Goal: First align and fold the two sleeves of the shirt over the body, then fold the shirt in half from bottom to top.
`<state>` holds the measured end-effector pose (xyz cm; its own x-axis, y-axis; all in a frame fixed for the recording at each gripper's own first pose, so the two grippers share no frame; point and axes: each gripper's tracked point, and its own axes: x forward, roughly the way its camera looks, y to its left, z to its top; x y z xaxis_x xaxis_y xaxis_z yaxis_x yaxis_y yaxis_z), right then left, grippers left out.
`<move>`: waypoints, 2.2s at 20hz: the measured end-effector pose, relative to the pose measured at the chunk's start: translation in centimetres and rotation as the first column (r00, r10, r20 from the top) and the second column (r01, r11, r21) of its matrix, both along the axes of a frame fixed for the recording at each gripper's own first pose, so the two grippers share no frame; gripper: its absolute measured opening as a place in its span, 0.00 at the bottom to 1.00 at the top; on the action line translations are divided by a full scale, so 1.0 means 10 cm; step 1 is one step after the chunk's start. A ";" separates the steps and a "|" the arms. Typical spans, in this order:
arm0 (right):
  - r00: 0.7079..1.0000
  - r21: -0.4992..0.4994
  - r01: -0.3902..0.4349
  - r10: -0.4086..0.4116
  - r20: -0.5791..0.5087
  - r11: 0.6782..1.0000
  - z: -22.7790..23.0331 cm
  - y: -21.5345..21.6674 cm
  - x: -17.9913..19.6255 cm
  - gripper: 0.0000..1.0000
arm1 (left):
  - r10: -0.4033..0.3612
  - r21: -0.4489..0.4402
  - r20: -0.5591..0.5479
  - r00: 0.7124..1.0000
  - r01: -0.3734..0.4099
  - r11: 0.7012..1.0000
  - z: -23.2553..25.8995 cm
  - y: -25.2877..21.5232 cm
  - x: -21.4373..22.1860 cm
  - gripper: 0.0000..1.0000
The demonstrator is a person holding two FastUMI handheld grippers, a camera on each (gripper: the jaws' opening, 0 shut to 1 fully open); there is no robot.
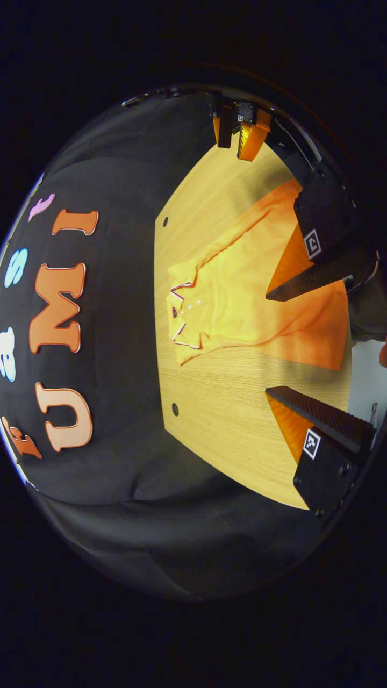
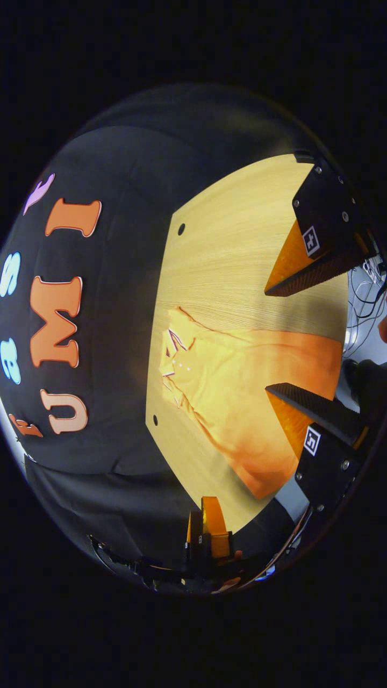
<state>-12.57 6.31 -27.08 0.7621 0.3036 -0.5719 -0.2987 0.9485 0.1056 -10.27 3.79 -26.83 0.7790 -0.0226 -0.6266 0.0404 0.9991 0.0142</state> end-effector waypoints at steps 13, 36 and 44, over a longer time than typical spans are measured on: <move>0.940 -0.046 -0.073 0.053 -0.336 0.996 -0.97 0.20 -0.42 0.99 | -0.026 -0.010 -0.370 0.929 0.024 1.000 -1.07 0.06 -0.32 0.99; 0.852 -0.010 0.019 -0.022 -0.524 1.000 -1.23 0.33 -0.44 0.02 | -0.113 -0.085 -0.487 0.866 0.082 0.993 -1.30 -0.11 -0.26 0.07; 0.889 0.178 0.090 0.001 -0.458 0.980 -0.83 0.38 -0.01 0.02 | -0.122 -0.189 -0.392 0.912 0.050 0.981 -0.88 -0.20 0.07 0.01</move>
<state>-12.68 10.14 -35.37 0.4477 0.4125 -0.7934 -0.1323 0.9080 0.3975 -9.57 1.76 -35.66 0.4538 -0.2135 -0.8651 0.0929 0.9769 -0.1923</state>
